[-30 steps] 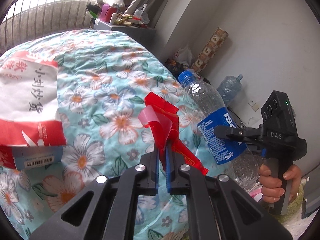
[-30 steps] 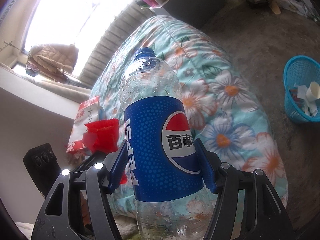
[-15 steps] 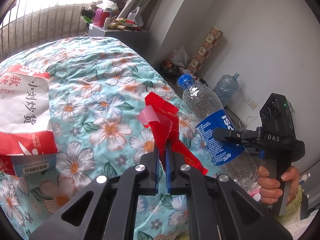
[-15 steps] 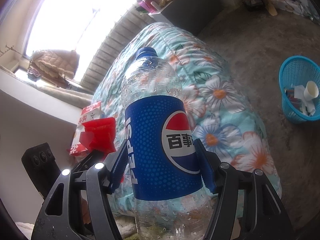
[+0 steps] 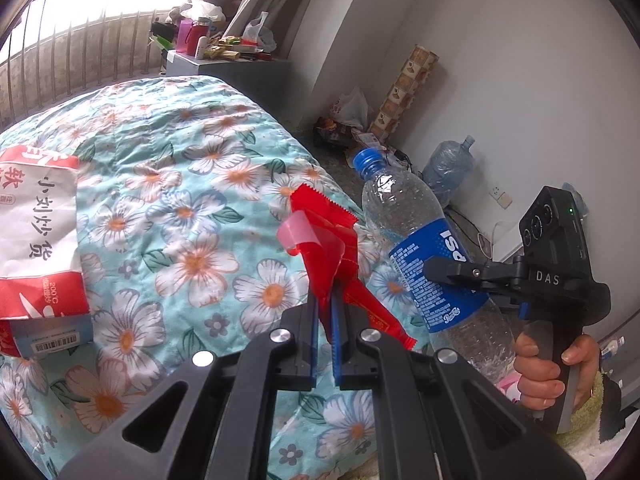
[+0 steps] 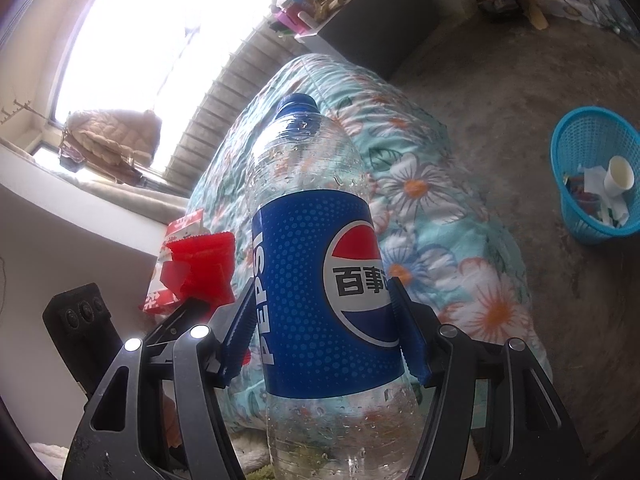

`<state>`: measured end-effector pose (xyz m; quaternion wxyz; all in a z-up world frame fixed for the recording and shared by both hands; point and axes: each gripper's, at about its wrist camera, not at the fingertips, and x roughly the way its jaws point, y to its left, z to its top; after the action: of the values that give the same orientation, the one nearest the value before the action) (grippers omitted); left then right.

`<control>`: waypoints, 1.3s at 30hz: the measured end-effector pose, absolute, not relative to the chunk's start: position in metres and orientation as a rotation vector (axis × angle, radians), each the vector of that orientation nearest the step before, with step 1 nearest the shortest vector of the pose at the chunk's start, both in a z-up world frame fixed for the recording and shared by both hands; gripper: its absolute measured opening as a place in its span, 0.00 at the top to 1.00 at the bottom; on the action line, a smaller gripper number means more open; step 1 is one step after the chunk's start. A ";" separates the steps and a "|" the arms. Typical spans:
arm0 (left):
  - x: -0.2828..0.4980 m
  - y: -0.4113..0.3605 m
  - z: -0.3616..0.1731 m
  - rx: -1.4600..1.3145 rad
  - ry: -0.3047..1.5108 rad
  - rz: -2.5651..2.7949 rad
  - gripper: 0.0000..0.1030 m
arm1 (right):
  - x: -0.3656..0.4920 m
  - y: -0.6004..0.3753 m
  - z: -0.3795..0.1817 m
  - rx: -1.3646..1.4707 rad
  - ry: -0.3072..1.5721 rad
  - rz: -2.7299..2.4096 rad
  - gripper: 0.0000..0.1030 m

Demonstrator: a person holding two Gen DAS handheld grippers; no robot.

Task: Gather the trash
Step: 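Carry the Pepsi bottle and red wrapper over the wastebasket and open both tools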

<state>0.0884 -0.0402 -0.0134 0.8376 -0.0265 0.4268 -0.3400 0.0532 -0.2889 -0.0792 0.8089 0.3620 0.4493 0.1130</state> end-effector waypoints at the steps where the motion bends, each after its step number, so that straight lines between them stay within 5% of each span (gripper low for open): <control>1: 0.088 -0.043 -0.013 -0.051 0.904 -0.723 0.96 | 0.052 -0.291 -0.080 0.779 0.958 0.240 0.42; 17: 0.094 -0.118 -0.008 0.056 0.925 -0.838 0.96 | 0.023 -0.350 -0.091 0.886 0.887 0.161 0.43; 25: 0.115 -0.216 -0.011 0.107 0.989 -0.995 0.95 | -0.018 -0.432 -0.108 1.013 0.805 -0.058 0.43; 36: 0.155 -0.379 -0.083 0.199 1.211 -1.105 0.95 | -0.018 -0.536 -0.154 1.157 0.799 -0.294 0.42; 38: 0.165 -0.405 -0.096 0.196 1.215 -1.105 0.85 | -0.003 -0.555 -0.165 1.172 0.795 -0.289 0.41; 39: 0.169 -0.414 -0.103 0.189 1.228 -1.108 0.62 | 0.007 -0.567 -0.173 1.172 0.803 -0.293 0.39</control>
<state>0.1690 -0.4140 -0.1028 0.6732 0.0842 0.5455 -0.4921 0.0074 -0.5670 -0.1731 0.7484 0.5358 0.3671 -0.1341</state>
